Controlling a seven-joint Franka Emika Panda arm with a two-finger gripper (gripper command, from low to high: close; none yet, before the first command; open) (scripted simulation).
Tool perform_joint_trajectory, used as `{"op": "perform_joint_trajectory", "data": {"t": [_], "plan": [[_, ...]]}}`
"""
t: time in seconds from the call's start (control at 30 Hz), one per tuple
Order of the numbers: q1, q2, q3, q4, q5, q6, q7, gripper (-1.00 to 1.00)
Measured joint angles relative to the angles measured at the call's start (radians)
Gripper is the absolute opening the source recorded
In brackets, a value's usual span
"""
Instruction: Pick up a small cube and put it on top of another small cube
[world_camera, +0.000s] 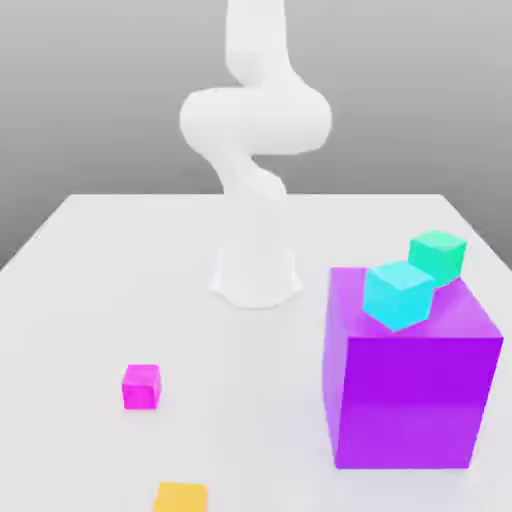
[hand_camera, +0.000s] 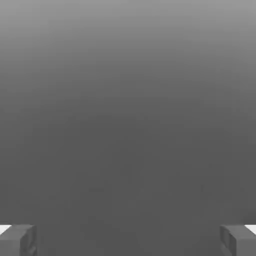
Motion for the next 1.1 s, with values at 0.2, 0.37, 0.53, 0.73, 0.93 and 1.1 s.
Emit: {"op": "perform_joint_trajectory", "data": {"t": [0.2, 0.37, 0.53, 0.73, 0.93, 1.1], "plan": [[-0.041, 0.211, -0.093, -0.157, -0.045, 0.156, -0.102, 0.0], [-0.076, 0.388, -0.18, -0.288, -0.066, 0.286, -0.2, 0.0], [-0.105, 0.592, -0.281, -0.429, -0.049, 0.433, -0.337, 0.0], [-0.17, 0.826, -0.243, -0.502, 0.165, 0.602, -0.571, 0.0], [-0.354, 1.0, -0.027, -0.467, 0.306, 0.74, -0.681, -1.0], [-0.371, 1.014, -0.01, -0.464, 0.309, 0.751, -0.683, -1.0]]}}
